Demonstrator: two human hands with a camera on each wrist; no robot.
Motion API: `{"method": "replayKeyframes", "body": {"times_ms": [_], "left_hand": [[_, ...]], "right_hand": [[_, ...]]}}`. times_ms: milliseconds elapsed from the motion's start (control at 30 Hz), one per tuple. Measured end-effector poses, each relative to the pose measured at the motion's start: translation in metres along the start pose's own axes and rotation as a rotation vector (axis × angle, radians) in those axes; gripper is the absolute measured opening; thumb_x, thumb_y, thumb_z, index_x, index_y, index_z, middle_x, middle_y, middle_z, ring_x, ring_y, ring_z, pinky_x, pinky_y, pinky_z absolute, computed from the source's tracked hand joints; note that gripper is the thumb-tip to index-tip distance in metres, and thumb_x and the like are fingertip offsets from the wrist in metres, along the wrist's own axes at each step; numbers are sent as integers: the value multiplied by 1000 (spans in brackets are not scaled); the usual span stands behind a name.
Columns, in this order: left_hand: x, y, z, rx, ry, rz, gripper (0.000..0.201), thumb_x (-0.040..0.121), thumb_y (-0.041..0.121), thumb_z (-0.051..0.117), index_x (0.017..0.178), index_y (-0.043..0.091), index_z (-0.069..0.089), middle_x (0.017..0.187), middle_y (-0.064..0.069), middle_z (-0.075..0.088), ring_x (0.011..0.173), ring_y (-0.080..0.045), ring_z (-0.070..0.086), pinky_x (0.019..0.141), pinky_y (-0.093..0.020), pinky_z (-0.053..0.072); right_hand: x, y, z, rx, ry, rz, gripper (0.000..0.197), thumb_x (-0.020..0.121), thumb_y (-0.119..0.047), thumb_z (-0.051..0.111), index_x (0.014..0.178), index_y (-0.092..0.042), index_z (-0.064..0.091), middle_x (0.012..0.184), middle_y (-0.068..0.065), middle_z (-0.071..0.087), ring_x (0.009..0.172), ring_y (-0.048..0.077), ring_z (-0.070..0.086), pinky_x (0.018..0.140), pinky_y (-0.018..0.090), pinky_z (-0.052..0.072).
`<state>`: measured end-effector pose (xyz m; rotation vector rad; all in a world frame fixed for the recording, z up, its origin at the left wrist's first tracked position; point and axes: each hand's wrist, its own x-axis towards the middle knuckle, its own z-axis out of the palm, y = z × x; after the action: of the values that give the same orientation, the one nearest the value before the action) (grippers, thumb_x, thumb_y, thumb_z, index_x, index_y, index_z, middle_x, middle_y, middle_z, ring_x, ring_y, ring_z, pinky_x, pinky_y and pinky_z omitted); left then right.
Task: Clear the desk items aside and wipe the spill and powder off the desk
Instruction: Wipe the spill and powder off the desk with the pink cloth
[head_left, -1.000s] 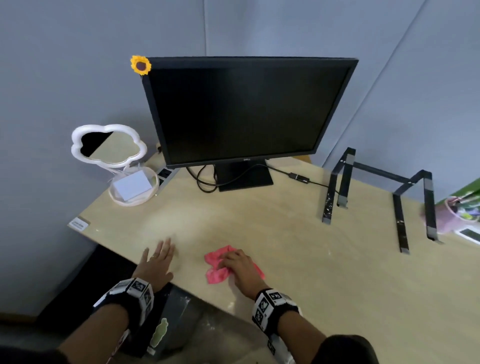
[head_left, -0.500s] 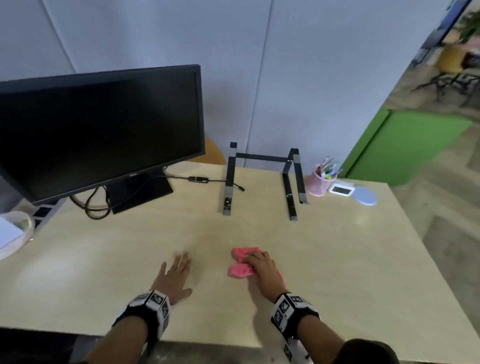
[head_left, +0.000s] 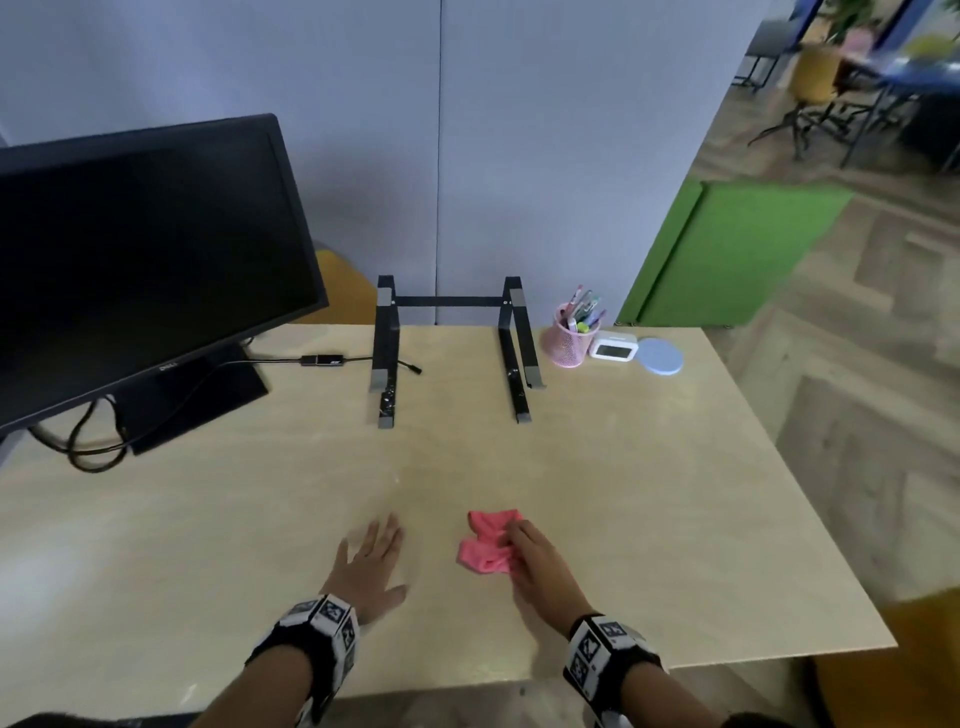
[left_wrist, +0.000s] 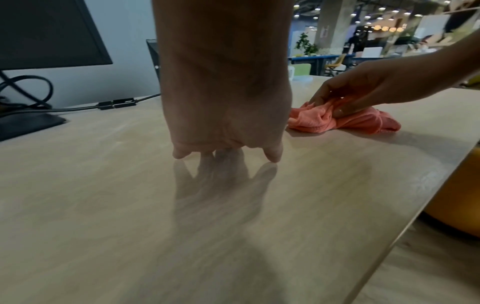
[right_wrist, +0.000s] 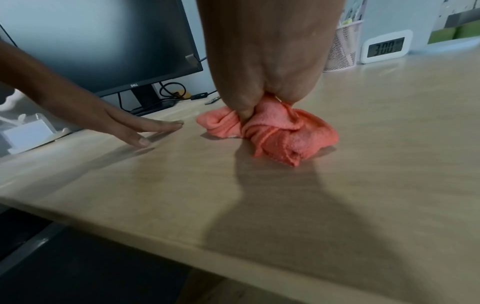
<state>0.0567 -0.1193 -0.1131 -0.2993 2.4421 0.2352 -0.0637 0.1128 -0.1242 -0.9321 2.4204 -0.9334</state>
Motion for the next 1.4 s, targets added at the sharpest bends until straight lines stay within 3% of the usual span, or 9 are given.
{"method": "replayKeyframes", "body": {"times_ms": [133, 233, 333, 467, 767, 1000, 1100, 1200, 1400], "left_hand": [[2, -2, -12, 56, 64, 17, 80, 92, 47, 42, 150, 11, 2, 159, -6, -9, 147, -26, -2, 116, -53, 3], [6, 5, -27, 56, 152, 79, 77, 84, 46, 52, 144, 13, 19, 153, -7, 12, 139, -30, 18, 114, -52, 12], [9, 22, -36, 19, 319, 337, 60, 73, 41, 58, 127, 22, 37, 131, 0, 32, 119, -24, 37, 97, -37, 31], [15, 57, -36, -32, 368, 604, 61, 72, 41, 54, 129, 30, 34, 129, 9, 37, 112, -9, 35, 91, -25, 26], [44, 100, -21, -211, 403, 426, 48, 82, 5, 55, 128, 12, 43, 133, -3, 45, 119, -18, 47, 100, -25, 39], [33, 96, -38, -393, 333, 483, 31, 82, 27, 49, 112, 20, 50, 101, 2, 55, 89, -16, 52, 78, -31, 38], [30, 102, -46, -647, 315, 492, 2, 83, 24, 47, 85, 24, 46, 73, 7, 47, 61, -7, 39, 61, -33, 37], [28, 106, -55, -861, 275, 448, 11, 94, 17, 44, 100, 25, 49, 62, 2, 49, 48, -10, 38, 49, -22, 34], [23, 108, -68, -889, 246, 430, 12, 87, 24, 57, 97, 19, 61, 86, 2, 65, 65, 2, 56, 62, -17, 45]], "right_hand": [[-15, 1, -5, -182, 90, -41, 30, 82, -30, 56, 112, -28, 59, 126, -10, 46, 109, 13, 41, 86, 28, 37], [-30, 4, -9, -120, 166, 131, 58, 71, -37, 73, 123, -28, 48, 119, -14, 33, 105, 9, 34, 85, 25, 33], [-41, 13, -12, -15, 217, 268, 63, 60, -37, 82, 107, -19, 46, 103, -10, 43, 90, 11, 44, 67, 16, 34], [-48, 26, -15, 165, 253, 333, 59, 48, -50, 78, 81, -10, 50, 79, 1, 55, 63, 12, 43, 51, 21, 32], [-46, 36, -40, 163, 42, 315, 23, 77, -7, 69, 82, -20, 50, 74, -12, 59, 60, 0, 53, 54, 13, 45], [-41, 37, -65, 286, 240, 317, 36, 90, 7, 44, 76, -26, 45, 63, -7, 55, 54, -2, 52, 52, 14, 36], [-32, 32, -75, 424, 297, 311, 33, 90, 7, 43, 77, -21, 53, 71, -3, 59, 61, -2, 52, 59, 17, 39], [-22, 25, -87, 552, 307, 315, 19, 94, -5, 46, 87, -16, 61, 80, -1, 64, 71, 2, 57, 67, 21, 44], [-16, 18, -101, 617, 141, 306, 20, 81, -18, 72, 91, -2, 65, 72, -3, 65, 64, 6, 60, 62, 20, 48]]}}
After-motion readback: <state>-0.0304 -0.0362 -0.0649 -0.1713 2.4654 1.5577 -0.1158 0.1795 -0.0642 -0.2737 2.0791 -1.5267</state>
